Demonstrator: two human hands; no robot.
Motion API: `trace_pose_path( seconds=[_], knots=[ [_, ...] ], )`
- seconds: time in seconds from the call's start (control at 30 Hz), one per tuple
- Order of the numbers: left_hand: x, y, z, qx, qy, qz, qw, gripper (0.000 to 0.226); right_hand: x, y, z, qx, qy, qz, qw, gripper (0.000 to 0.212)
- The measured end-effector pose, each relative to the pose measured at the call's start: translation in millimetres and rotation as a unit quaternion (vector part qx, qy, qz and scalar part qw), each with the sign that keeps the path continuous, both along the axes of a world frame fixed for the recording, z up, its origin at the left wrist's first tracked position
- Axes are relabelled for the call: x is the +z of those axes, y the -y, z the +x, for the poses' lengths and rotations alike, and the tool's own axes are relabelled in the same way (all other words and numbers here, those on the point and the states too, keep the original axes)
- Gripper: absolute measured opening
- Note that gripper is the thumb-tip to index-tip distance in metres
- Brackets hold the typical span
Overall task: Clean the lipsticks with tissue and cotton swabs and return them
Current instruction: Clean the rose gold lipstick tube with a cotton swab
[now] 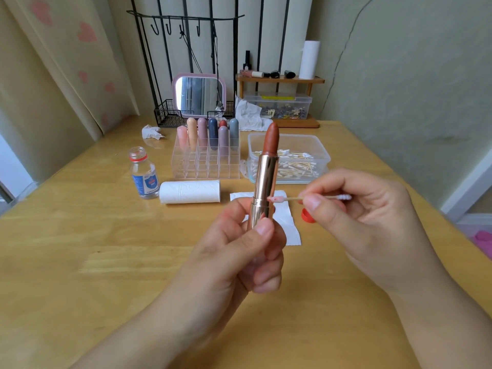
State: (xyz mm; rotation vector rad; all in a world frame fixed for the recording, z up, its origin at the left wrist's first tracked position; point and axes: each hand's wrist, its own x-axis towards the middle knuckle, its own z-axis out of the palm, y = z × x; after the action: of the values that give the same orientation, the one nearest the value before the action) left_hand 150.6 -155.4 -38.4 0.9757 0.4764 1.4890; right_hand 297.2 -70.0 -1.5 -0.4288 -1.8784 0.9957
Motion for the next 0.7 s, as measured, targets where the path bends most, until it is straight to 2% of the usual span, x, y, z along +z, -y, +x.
trace_pose_path(
  seconds=[0.13,0.3,0.57,0.7],
  knots=[
    [1.4,0.3,-1.2,-0.011,0.01,0.009,1.0,0.019,0.1,1.8,-0.8,0.018,0.003,0.003,1.0,0.01],
    [3.1,0.8,-0.6,-0.018,0.034,0.017,0.999,0.018,0.6,-0.6,2.8,-0.006,0.008,0.004,1.0,0.011],
    [0.4,-2.8,0.4,-0.003,0.018,0.01,1.0,0.028,0.0,3.8,1.0,-0.004,0.016,0.022,1.0,0.013],
    [1.1,-1.9,1.9,0.03,0.0,0.004,1.0,0.021,0.5,1.7,4.4,-0.029,0.026,0.024,0.999,0.015]
  ],
)
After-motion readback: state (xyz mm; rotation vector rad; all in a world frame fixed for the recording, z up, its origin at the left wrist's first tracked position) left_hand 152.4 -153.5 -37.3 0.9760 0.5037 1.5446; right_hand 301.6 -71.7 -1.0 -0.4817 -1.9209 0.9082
